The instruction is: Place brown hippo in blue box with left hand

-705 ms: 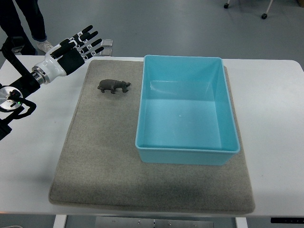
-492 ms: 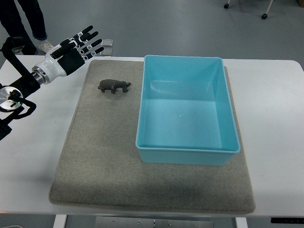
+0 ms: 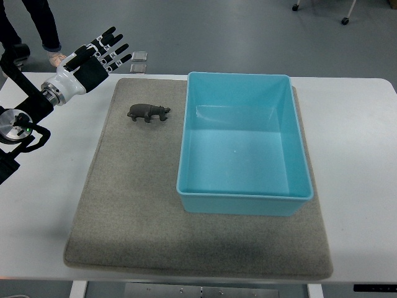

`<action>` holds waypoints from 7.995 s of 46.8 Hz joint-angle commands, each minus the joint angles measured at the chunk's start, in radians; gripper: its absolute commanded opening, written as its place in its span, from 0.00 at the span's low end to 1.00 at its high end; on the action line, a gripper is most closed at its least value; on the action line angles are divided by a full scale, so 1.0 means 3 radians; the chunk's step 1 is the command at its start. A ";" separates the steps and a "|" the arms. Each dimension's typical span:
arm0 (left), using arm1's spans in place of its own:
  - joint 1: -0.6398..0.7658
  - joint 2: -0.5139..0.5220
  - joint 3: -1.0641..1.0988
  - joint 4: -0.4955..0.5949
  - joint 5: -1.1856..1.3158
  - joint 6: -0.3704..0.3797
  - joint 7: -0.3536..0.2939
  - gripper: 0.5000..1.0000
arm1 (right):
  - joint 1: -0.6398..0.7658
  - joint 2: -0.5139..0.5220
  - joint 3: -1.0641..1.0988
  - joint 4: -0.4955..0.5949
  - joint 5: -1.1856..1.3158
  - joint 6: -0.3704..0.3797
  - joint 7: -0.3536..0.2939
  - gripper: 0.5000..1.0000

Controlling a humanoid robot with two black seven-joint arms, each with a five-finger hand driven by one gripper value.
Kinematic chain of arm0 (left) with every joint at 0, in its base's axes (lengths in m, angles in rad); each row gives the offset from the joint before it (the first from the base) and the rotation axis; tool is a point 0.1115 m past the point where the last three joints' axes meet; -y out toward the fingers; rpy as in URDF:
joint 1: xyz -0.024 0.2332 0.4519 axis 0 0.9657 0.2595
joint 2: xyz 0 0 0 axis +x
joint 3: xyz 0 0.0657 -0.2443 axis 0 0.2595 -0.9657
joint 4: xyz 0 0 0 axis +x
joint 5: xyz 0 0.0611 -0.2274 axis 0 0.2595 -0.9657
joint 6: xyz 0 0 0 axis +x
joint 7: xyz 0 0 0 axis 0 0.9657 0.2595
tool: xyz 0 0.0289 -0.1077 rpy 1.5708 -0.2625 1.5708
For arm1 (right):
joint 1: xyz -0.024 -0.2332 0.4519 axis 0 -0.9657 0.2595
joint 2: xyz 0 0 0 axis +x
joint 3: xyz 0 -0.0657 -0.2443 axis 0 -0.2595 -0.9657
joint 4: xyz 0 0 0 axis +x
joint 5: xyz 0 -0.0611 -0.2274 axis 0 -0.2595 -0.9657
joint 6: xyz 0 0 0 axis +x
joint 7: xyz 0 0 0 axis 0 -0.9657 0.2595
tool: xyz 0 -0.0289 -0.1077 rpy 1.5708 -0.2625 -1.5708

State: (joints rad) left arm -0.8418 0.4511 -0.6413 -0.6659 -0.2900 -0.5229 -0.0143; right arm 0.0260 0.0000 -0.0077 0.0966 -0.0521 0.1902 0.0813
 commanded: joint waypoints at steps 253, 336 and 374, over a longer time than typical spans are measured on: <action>-0.1249 0.0087 0.1202 -0.1697 0.5712 0.0976 -0.0638 0.00 | 0.0000 0.0000 0.0000 0.0000 0.0000 0.0000 0.0000 0.87; -0.0799 0.0398 0.0941 -0.1155 0.1617 0.1135 -0.0617 1.00 | 0.0000 0.0000 0.0000 0.0000 0.0000 0.0000 0.0000 0.87; -0.0022 0.0981 0.0895 -0.1027 -0.0516 -0.0231 -0.0239 1.00 | 0.0000 0.0000 0.0000 0.0000 0.0000 0.0000 0.0000 0.87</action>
State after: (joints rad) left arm -0.8537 0.7450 -0.3722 -0.9815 -0.4412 -0.5792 -0.0861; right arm 0.0261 0.0000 -0.0077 0.0966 -0.0522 0.1902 0.0813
